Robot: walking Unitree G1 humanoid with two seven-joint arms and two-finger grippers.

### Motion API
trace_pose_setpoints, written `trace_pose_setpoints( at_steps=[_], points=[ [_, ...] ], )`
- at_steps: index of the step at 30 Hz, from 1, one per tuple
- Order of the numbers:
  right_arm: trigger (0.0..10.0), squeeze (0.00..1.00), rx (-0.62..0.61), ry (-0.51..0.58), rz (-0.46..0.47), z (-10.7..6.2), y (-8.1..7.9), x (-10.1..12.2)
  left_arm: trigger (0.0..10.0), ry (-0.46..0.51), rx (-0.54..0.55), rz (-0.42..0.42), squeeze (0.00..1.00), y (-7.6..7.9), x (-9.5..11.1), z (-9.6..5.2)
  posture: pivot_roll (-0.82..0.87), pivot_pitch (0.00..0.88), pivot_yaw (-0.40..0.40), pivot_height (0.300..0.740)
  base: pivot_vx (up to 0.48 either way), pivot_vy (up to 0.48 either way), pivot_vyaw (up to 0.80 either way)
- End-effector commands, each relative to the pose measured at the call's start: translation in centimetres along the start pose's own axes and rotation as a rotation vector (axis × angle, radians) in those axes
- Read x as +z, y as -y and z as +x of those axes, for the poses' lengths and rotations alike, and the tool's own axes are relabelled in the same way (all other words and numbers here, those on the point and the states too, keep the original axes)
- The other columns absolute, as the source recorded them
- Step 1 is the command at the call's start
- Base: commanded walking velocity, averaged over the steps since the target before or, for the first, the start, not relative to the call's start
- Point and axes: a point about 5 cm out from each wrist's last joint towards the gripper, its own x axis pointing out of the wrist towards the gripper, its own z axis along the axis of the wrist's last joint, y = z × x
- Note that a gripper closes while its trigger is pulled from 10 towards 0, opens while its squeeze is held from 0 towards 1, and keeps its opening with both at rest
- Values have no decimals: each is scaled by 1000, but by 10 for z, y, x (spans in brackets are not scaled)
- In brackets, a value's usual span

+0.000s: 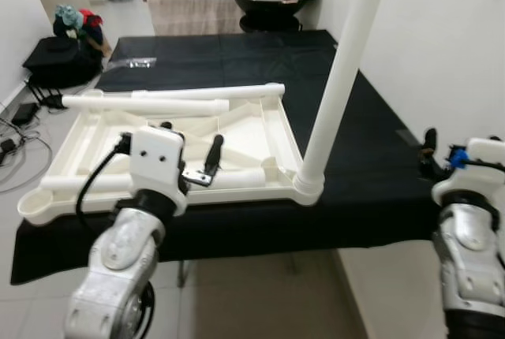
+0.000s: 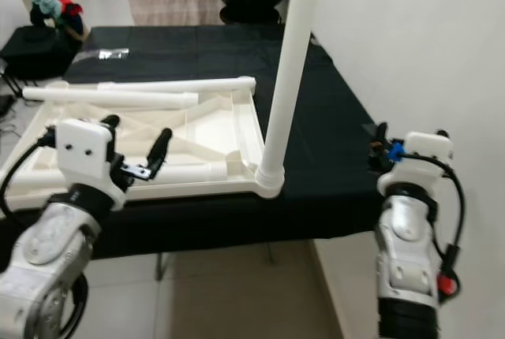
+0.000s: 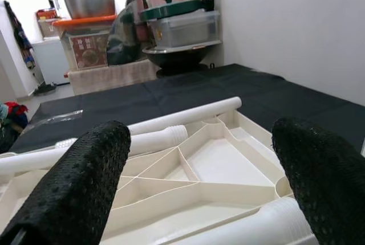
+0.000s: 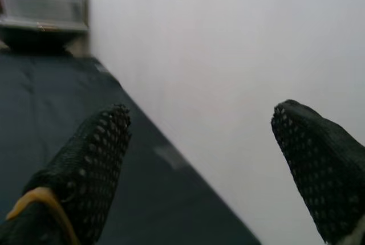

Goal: Building children table

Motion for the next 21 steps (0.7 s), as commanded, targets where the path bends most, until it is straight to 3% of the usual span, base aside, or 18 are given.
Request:
trace_pose_setpoints(
  at_steps=[1,4,6,7,8,10,13,15,21],
  points=[
    [10000,0,-56,-142,-11,7,11,-20,10000,-8,9,-3,0,-1,-1,-1,62,121,-69,740,0,0,0],
    [10000,0,-36,-125,35,12,12,-16,10000,-10,10,-5,0,-2,-1,-1,62,121,-68,740,0,0,0],
    [10000,0,139,-47,151,21,6,2,10000,-11,5,-7,0,-1,-1,-2,62,123,-71,740,0,0,0],
    [10000,0,139,-47,151,21,6,2,10000,-11,5,-7,0,-1,-1,-2,62,123,-71,740,0,0,0],
    [10000,0,226,-8,163,25,2,9,10000,-13,5,-10,0,-1,-2,-3,64,123,-71,740,0,0,0],
    [10000,0,226,-8,163,25,2,9,10000,-13,5,-10,0,-1,-2,-3,64,123,-71,740,0,0,0],
    [10000,0,425,-19,163,42,-2,20,10000,-15,-6,-12,0,2,-2,-5,69,118,-74,740,0,0,0],
    [10000,0,483,-39,167,45,-3,21,10000,-15,-9,-11,0,3,-2,-5,69,118,-74,740,0,0,0],
    [10000,0,588,-80,117,60,10,28,10000,-11,-9,-18,0,3,0,-6,76,112,-79,740,0,0,0]
  ],
)
